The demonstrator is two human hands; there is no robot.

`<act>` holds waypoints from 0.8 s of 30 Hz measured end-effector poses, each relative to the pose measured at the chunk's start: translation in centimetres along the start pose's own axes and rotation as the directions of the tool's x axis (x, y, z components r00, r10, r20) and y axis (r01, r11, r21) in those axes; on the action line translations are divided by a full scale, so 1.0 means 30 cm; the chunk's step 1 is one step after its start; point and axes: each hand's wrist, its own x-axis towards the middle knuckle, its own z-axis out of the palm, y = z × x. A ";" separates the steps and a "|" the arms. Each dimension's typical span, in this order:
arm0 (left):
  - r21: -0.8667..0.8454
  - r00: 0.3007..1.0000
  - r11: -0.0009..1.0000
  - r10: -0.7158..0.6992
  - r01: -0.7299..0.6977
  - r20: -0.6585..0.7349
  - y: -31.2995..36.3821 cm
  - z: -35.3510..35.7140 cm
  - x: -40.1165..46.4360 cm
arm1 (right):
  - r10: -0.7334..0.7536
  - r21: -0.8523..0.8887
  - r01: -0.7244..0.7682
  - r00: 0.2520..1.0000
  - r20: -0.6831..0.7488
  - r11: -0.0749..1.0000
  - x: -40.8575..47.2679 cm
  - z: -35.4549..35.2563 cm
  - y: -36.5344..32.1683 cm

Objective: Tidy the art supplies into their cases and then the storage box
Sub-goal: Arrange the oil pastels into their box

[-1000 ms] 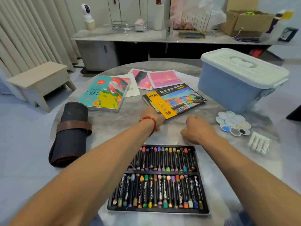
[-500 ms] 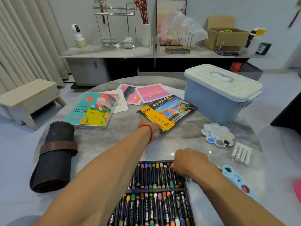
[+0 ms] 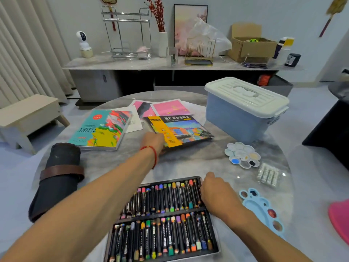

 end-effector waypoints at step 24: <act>-0.272 0.899 0.932 0.105 -0.238 -0.425 0.044 -0.627 -0.155 | 0.615 0.992 0.057 0.788 0.024 -0.111 -0.051 -0.191 0.146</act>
